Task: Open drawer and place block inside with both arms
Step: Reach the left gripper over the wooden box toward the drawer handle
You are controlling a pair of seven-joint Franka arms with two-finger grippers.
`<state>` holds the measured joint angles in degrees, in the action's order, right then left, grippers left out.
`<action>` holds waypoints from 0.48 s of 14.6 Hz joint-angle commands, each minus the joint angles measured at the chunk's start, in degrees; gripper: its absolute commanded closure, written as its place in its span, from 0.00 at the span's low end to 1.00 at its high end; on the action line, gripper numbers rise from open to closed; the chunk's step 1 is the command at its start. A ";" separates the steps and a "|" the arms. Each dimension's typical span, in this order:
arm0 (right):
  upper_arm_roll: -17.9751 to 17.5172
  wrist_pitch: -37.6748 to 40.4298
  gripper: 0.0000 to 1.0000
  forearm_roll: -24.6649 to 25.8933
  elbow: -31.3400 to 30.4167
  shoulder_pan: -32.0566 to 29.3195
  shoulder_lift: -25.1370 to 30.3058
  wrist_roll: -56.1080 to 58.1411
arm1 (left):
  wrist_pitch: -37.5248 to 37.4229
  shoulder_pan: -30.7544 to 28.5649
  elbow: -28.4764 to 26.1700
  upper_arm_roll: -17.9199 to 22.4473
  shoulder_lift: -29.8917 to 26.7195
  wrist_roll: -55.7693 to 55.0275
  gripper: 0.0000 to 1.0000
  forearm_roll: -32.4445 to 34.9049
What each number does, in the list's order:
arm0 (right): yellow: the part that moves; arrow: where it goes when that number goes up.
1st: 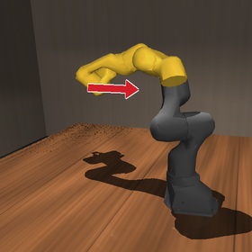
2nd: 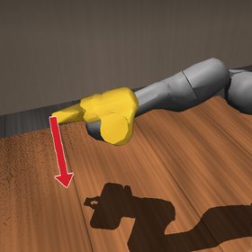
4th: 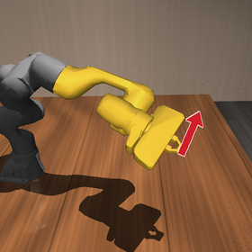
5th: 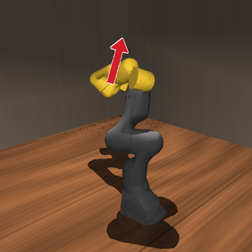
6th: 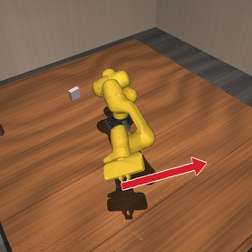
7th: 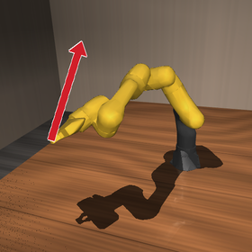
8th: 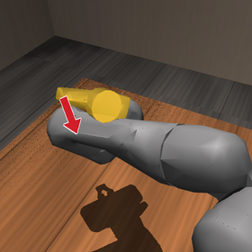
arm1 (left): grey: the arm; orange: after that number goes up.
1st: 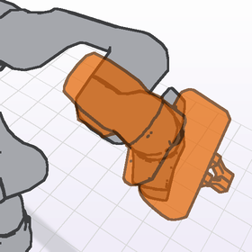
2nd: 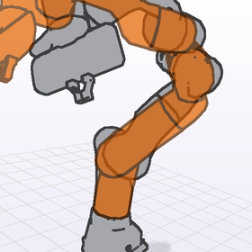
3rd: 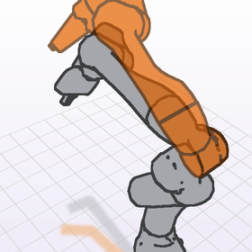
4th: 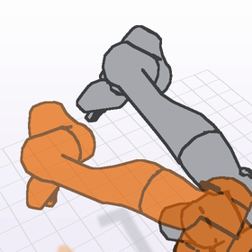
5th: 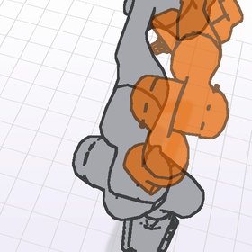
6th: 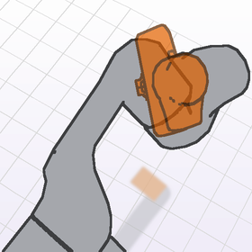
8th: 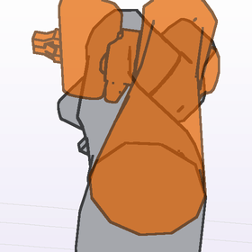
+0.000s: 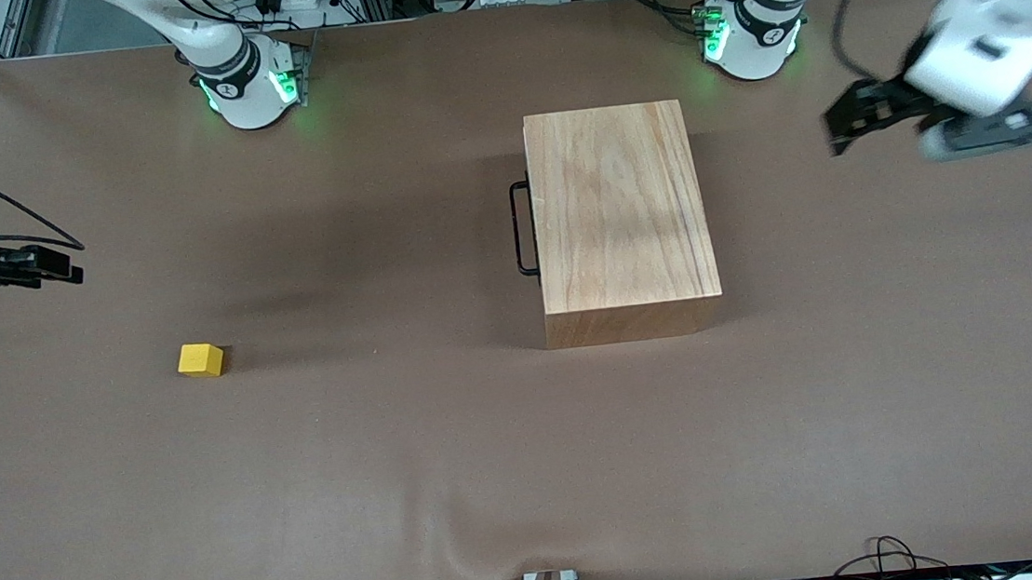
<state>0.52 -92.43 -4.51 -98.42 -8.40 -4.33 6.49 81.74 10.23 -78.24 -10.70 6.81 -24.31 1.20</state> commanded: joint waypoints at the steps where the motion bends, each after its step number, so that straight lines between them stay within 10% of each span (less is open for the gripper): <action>1: -0.08 0.93 0.37 -0.06 0.77 1.81 1.07 -4.46 | 1.56 9.86 9.06 0.68 11.09 -8.71 0.00 0.99; 7: 0.01 3.75 0.36 0.12 2.98 2.42 2.39 -5.17 | 13.26 24.28 9.33 4.62 20.25 -14.17 0.00 1.26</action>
<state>0.42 -89.96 -4.51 -95.72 -6.07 -3.74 2.17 93.88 30.68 -71.78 -8.93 24.24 -37.19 1.52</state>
